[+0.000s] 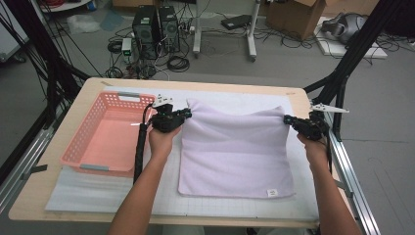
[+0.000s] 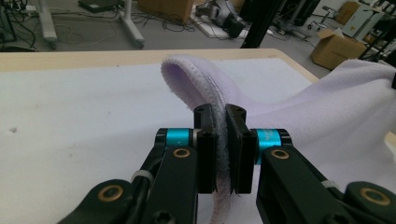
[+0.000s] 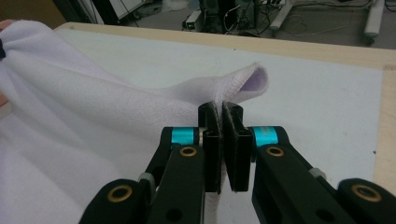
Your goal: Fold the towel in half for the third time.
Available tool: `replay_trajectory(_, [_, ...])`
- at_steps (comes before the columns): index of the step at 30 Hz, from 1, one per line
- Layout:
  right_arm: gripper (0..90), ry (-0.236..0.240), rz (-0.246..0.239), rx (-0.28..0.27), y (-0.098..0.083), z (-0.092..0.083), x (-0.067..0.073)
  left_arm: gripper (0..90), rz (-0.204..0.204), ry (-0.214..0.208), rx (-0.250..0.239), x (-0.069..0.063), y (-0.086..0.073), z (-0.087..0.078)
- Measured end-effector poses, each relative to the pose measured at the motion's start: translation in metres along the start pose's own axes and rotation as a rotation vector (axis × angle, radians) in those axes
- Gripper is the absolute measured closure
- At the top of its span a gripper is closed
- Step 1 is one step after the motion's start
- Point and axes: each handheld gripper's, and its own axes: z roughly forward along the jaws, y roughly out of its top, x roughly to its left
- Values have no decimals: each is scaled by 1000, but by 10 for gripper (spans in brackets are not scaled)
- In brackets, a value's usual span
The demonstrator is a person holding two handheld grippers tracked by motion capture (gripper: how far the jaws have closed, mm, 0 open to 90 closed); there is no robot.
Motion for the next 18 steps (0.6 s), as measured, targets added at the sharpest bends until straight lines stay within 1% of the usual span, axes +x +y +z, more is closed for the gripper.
replay_trajectory(2, [869,8,-2,-4,-5,-5,2,834,-7,-8,-2,-2,-6,-5])
replay_trajectory(3, [869,13,1,10,-6,-7,4,834,-7,-7,0,-3,-9,-7])
replay_trajectory(5, [868,16,-16,6,-10,-12,8,834,-13,-15,0,-5,-16,-13])
replay_trajectory(6, [868,19,-19,6,-12,-14,9,834,-9,-16,0,-6,-18,-15])
replay_trajectory(7, [869,20,-24,9,-14,-16,11,833,-4,-22,14,-7,-21,-17])
replay_trajectory(8, [868,21,-30,9,-16,-18,12,834,13,-24,22,-9,-22,-20])
replay_trajectory(9, [868,25,-28,13,-19,-20,13,834,11,-27,8,-12,-25,-22])
replay_trajectory(10, [868,27,-30,14,-21,-22,14,834,16,-38,12,-14,-28,-26])
replay_trajectory(12, [868,33,-31,14,-28,-26,17,833,29,-45,23,-17,-35,-30])
replay_trajectory(14, [868,38,-30,22,-34,-28,19,833,36,-46,29,-20,-41,-34])
replay_trajectory(16, [868,38,-44,32,-41,-31,22,833,46,-50,43,-22,-47,-37])
replay_trajectory(17, [868,39,-47,30,-44,-32,22,833,64,-46,48,-23,-49,-39])
replay_trajectory(18, [868,40,-44,32,-46,-33,23,833,63,-48,41,-24,-51,-41])
